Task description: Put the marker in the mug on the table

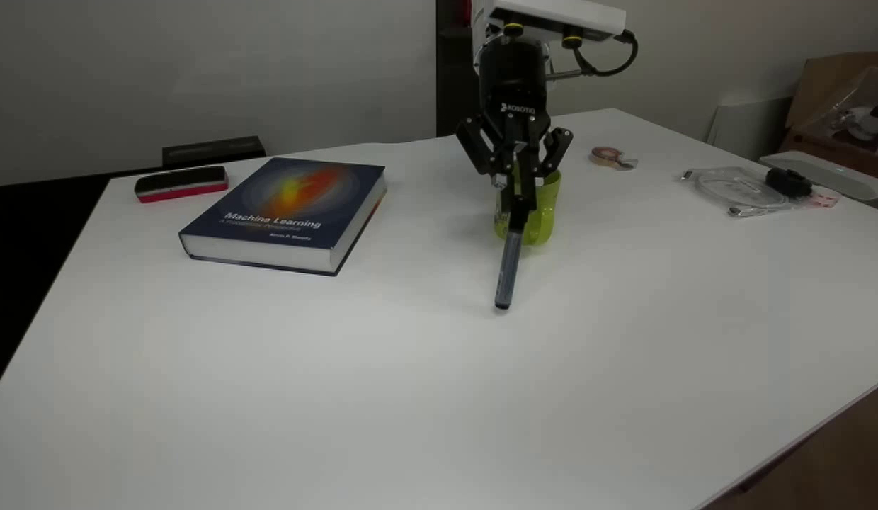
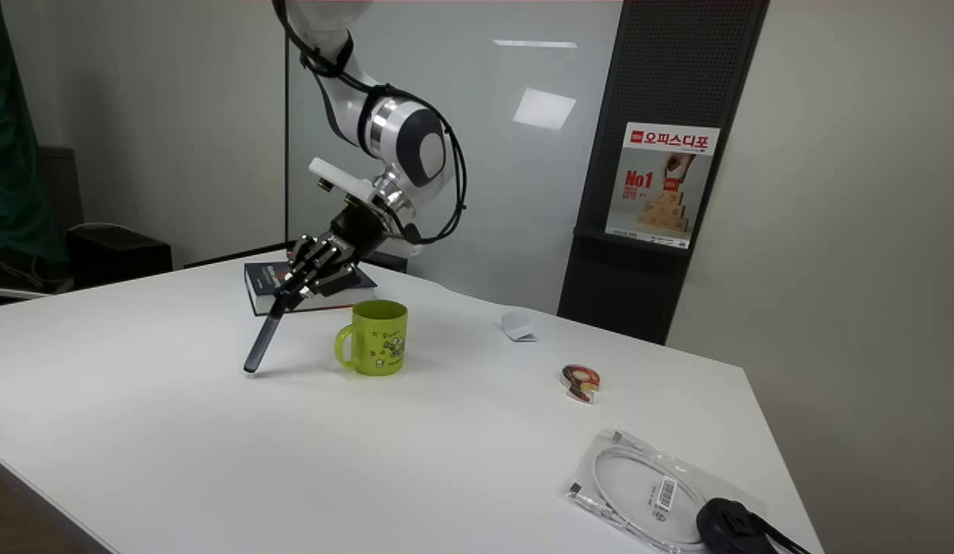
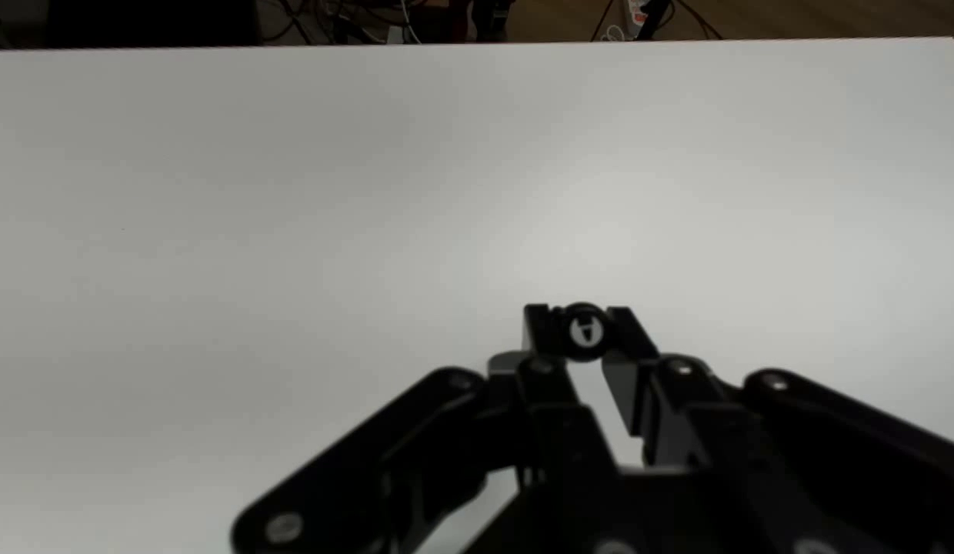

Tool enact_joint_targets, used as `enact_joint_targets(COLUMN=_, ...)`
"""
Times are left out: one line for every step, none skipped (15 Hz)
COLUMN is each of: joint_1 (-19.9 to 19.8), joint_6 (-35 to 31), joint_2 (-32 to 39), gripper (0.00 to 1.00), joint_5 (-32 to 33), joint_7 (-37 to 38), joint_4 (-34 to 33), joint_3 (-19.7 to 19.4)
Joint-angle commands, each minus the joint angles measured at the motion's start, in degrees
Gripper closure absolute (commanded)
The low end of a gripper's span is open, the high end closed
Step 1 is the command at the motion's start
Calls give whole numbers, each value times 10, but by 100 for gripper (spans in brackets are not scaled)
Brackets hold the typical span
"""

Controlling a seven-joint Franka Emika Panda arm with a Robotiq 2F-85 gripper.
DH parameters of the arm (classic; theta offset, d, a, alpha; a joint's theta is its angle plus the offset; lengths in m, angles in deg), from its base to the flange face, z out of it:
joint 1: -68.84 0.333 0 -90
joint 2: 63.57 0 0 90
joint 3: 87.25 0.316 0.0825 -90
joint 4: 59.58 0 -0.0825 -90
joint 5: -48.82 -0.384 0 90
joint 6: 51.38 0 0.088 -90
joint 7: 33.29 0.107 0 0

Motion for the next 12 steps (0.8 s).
enact_joint_targets(joint_1=-12, joint_6=5, joint_2=21, gripper=95, joint_5=-12, joint_7=30, joint_4=-33, joint_3=-1)
enact_joint_targets(joint_1=-14, joint_6=2, joint_2=23, gripper=95, joint_5=-12, joint_7=31, joint_4=-34, joint_3=-2)
enact_joint_targets(joint_1=-16, joint_6=0, joint_2=25, gripper=95, joint_5=-13, joint_7=33, joint_4=-34, joint_3=-2)
enact_joint_targets(joint_1=-18, joint_6=-1, joint_2=25, gripper=95, joint_5=-14, joint_7=34, joint_4=-34, joint_3=-2)
enact_joint_targets(joint_1=-19, joint_6=-2, joint_2=25, gripper=95, joint_5=-16, joint_7=38, joint_4=-34, joint_3=-2)
enact_joint_targets(joint_1=-19, joint_6=-3, joint_2=26, gripper=95, joint_5=-17, joint_7=41, joint_4=-34, joint_3=-3)
enact_joint_targets(joint_1=-19, joint_6=-4, joint_2=26, gripper=95, joint_5=-17, joint_7=43, joint_4=-34, joint_3=-3)
enact_joint_targets(joint_1=-18, joint_6=-6, joint_2=27, gripper=95, joint_5=-16, joint_7=45, joint_4=-34, joint_3=-4)
enact_joint_targets(joint_1=-16, joint_6=-10, joint_2=27, gripper=95, joint_5=-13, joint_7=48, joint_4=-33, joint_3=-6)
enact_joint_targets(joint_1=-14, joint_6=-15, joint_2=26, gripper=95, joint_5=-10, joint_7=54, joint_4=-32, joint_3=-8)
enact_joint_targets(joint_1=-11, joint_6=-20, joint_2=26, gripper=95, joint_5=-6, joint_7=58, joint_4=-32, joint_3=-11)
enact_joint_targets(joint_1=-9, joint_6=-26, joint_2=26, gripper=95, joint_5=-4, joint_7=63, joint_4=-31, joint_3=-13)
